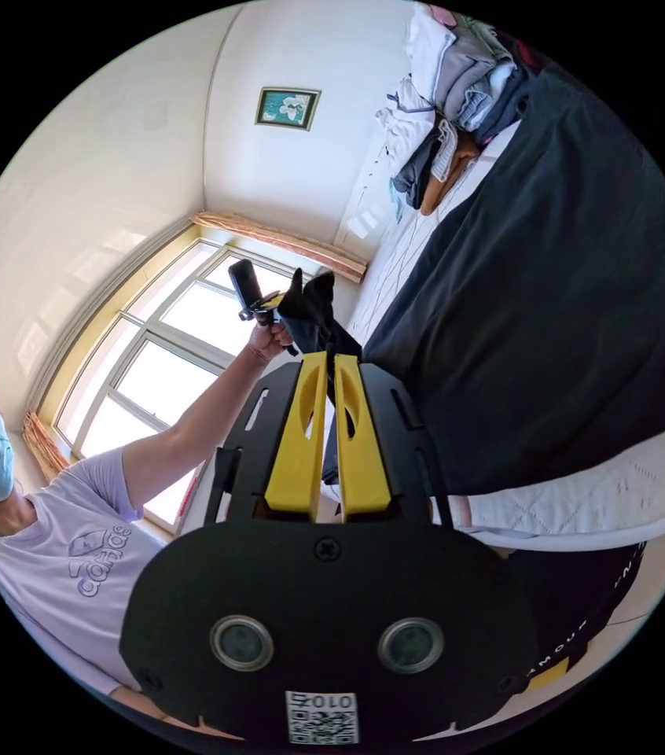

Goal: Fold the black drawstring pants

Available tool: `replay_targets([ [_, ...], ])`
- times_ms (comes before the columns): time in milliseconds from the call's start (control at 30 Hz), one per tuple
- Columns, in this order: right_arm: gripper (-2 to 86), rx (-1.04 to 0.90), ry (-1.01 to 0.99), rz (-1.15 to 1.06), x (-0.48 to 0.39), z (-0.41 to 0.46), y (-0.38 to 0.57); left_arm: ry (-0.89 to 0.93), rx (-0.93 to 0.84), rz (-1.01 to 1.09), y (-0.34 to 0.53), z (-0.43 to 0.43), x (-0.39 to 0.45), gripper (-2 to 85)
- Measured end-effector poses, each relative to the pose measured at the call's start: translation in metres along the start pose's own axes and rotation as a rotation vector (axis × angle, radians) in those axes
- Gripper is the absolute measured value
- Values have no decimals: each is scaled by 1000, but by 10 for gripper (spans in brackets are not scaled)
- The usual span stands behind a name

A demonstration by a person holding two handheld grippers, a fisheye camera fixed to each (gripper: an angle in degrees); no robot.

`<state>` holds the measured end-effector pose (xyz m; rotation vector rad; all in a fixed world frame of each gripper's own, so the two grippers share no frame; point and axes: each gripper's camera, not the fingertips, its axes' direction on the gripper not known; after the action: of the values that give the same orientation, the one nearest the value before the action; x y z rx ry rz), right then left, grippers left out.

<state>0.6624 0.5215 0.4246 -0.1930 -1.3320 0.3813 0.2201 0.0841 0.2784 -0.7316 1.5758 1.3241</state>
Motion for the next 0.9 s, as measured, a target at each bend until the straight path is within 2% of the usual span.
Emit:
replay_targets([
  [167, 38, 39, 80, 22, -8, -18, 8, 12, -23, -77, -15, 7, -23, 1],
  [367, 39, 13, 176, 160, 28, -27, 25, -170, 82, -332, -13, 10, -45, 9],
  [467, 41, -30, 259, 96, 14, -28, 30, -280, 137, -391, 11, 7, -18, 13],
  [600, 46, -45, 307, 41, 1, -37, 38, -362, 215, -462, 84, 8, 44, 13],
  [667, 58, -27, 438, -53, -22, -43, 45, -399, 230, -534, 125, 15, 68, 12],
  [800, 57, 49, 538, -218, -73, -44, 51, -480, 263, -606, 198, 36, 126, 7],
  [900, 54, 16, 567, -273, -93, -18, 50, -449, 270, -577, 223, 51, 150, 4],
])
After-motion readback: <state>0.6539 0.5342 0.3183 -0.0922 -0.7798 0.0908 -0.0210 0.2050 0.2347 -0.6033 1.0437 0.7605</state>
